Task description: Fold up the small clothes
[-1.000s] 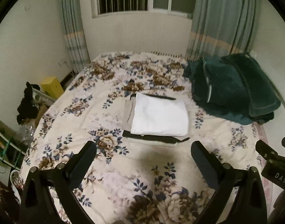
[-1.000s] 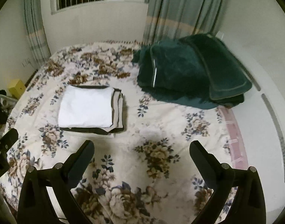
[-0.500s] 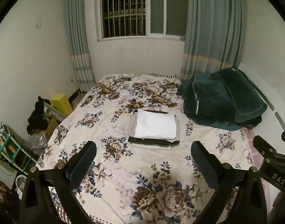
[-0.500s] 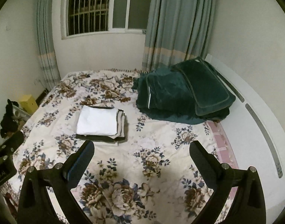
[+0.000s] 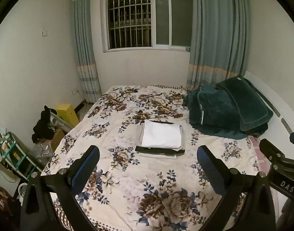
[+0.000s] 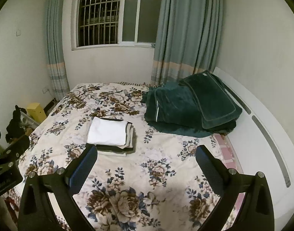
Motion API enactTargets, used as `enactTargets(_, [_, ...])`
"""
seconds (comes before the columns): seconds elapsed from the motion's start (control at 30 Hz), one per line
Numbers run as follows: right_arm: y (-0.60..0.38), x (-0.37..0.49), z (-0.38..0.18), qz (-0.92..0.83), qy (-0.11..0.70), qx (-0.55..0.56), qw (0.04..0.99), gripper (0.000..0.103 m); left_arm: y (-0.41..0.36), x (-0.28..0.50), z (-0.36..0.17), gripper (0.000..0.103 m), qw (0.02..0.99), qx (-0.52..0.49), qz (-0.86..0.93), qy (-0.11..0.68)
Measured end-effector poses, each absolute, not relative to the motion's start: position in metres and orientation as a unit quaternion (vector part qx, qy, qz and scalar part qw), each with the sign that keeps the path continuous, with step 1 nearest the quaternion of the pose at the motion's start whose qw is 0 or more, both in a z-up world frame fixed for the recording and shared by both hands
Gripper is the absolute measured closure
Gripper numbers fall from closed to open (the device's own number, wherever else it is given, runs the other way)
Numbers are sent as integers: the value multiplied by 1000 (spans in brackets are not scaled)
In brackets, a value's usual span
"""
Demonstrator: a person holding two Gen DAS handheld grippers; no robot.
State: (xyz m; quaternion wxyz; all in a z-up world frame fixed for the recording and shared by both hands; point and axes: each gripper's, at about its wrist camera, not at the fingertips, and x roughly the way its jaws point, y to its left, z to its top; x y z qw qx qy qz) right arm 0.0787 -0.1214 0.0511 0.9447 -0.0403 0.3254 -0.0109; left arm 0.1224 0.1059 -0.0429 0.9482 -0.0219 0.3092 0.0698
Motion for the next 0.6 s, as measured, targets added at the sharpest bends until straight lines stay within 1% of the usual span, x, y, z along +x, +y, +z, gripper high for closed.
enactTargets(0.6, [-121, 79, 52, 8, 317, -43, 947, 0, 103, 110, -35, 0, 951, -19, 78, 298])
